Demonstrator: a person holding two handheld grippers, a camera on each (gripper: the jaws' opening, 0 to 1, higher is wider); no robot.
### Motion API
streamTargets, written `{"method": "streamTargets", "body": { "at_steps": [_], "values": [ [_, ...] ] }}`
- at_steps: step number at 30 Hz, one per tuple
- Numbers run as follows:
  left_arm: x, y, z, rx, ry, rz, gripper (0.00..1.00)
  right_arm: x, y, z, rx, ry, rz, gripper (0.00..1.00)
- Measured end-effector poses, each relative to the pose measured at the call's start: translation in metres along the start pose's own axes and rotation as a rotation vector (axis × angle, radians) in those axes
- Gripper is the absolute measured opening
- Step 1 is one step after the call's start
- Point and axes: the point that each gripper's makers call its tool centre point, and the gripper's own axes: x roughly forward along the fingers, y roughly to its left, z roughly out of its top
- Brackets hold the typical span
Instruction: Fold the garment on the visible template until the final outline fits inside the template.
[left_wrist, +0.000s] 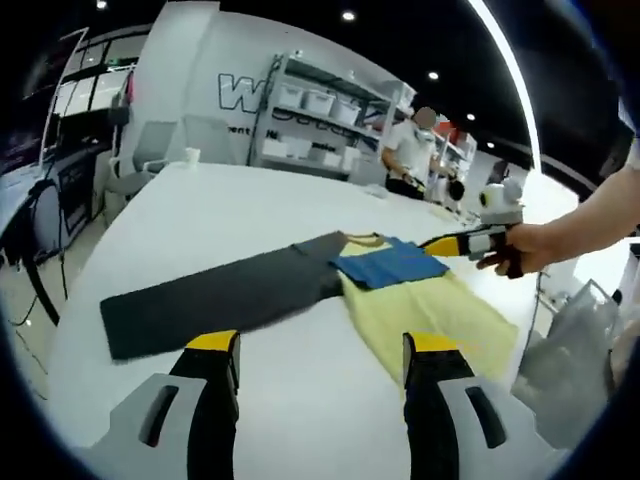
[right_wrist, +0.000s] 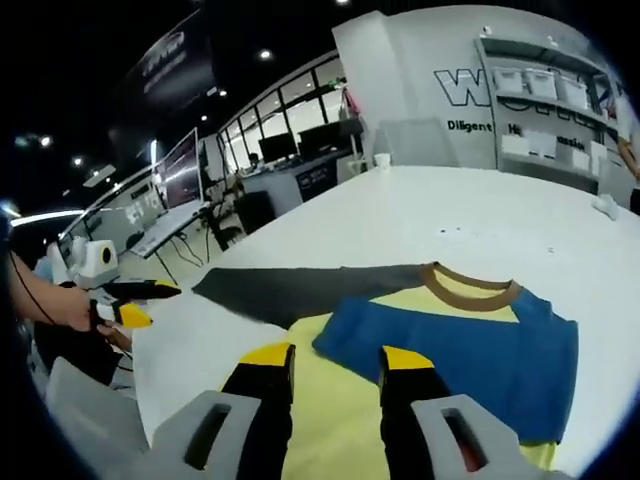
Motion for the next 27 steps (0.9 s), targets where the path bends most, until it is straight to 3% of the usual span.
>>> {"method": "streamTargets", "body": {
  "at_steps": [6,8,10,12,17,27],
  "values": [
    [-0.010,0.058,0.001,-0.153,-0.007,0.156,0.60,-0.005,-0.001,-0.002,-0.008,-0.006,0.029,0.28],
    [-0.010,0.071,0.001,-0.136,0.006,0.191,0.58,-0.007,-0.005,-0.005,-0.010,-0.006,0.029,0.27],
    [-0.010,0.081,0.005,-0.211,-0.016,0.214,0.54,-0.008,-0.006,-0.009,-0.022,0.004,0.024,0.27],
    [-0.010,0.093,0.007,-0.203,-0.019,0.243,0.55,-0.010,-0.008,-0.011,-0.015,0.002,0.025,0.25],
    [-0.012,0.113,0.001,-0.226,0.006,0.310,0.52,-0.012,-0.010,-0.010,-0.017,-0.005,0.013,0.26],
    [-0.002,0.127,-0.017,-0.290,0.058,0.339,0.44,-0.018,-0.012,-0.006,-0.026,-0.020,0.006,0.24]
  ]
}}
